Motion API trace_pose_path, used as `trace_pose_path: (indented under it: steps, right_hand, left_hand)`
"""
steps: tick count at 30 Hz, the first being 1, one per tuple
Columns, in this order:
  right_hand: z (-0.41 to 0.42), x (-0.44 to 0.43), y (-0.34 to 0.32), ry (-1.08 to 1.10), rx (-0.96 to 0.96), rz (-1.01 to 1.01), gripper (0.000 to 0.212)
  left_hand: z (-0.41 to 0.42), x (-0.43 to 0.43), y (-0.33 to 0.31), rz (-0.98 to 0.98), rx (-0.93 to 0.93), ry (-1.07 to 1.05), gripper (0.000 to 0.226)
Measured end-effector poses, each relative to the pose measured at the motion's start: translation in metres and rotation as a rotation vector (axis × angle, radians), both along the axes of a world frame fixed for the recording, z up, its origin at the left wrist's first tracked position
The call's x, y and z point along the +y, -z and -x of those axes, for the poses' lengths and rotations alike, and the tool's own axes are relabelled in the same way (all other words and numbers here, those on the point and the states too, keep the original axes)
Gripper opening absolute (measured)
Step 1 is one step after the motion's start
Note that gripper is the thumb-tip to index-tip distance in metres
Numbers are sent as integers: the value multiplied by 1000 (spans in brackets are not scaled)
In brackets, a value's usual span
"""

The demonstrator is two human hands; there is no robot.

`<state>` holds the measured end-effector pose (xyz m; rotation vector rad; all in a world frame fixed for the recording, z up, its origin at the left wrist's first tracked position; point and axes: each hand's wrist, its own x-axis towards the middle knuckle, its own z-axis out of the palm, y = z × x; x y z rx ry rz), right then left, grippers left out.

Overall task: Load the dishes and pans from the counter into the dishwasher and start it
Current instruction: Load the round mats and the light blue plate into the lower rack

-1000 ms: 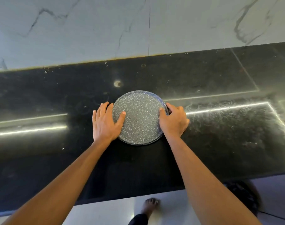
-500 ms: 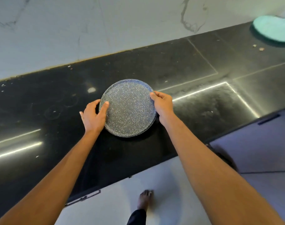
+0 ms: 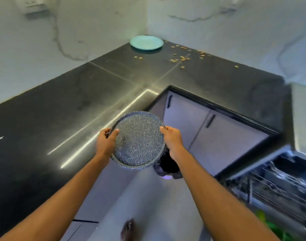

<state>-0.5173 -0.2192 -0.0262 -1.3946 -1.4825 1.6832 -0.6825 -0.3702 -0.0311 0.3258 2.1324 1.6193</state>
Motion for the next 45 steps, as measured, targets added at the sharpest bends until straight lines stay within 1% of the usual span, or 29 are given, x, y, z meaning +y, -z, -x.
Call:
trace_pose_path:
  steps: [4,5,6,10,14,17,20,23,25,28,31,34,36,39,42,45]
  right_hand:
    - [-123,9,8,79,-4,70,19]
    - [-171,12,9,124,0,86,17]
    - [-189,7,10,120,5,104,14]
    - [-312,-5,43,263,-25,221,8]
    - [-411,-25,85,361,-139,286,14]
    - [-471,-37,114,408,-186,320,22]
    - [-521,-36,142,451,-242,290,12]
    - [-554,-23,162,495,-319,253,21]
    - [-573,-5,182,542,-376,208,28]
    - [-595,34,206,623,-461,101,26]
    - [-602,75,229,662,-557,-69,25]
    - [-606,112,257,687,-601,-205,17]
    - [-610,135,281,659,-604,-262,24]
    - [-613,157,318,562,-628,-394,36]
    - [-615,176,364,451,-621,-494,39]
    - [-613,195,415,382,-606,-536,45]
  left_hand:
    - [-99,34,17,46,-83,145,29]
    - [-141,47,25,61,-111,197,29]
    - [-158,47,32,69,-141,202,28]
    - [-280,62,62,173,-217,379,25]
    - [-372,63,100,291,-248,554,28]
    - [-425,65,130,384,-280,685,22]
    - [-469,81,165,477,-317,818,16]
    - [-492,108,196,546,-314,928,4]
    - [-500,138,220,596,-297,992,7]
    - [-504,187,260,671,-263,1068,8]
    - [-506,233,291,722,-160,1114,2]
    - [-516,276,307,747,-72,1150,9]
    - [-526,299,328,779,-17,1175,14]
    - [-539,320,364,793,13,1160,22]
    - [-554,339,402,780,14,1078,36]
    - [-563,350,445,738,21,970,46]
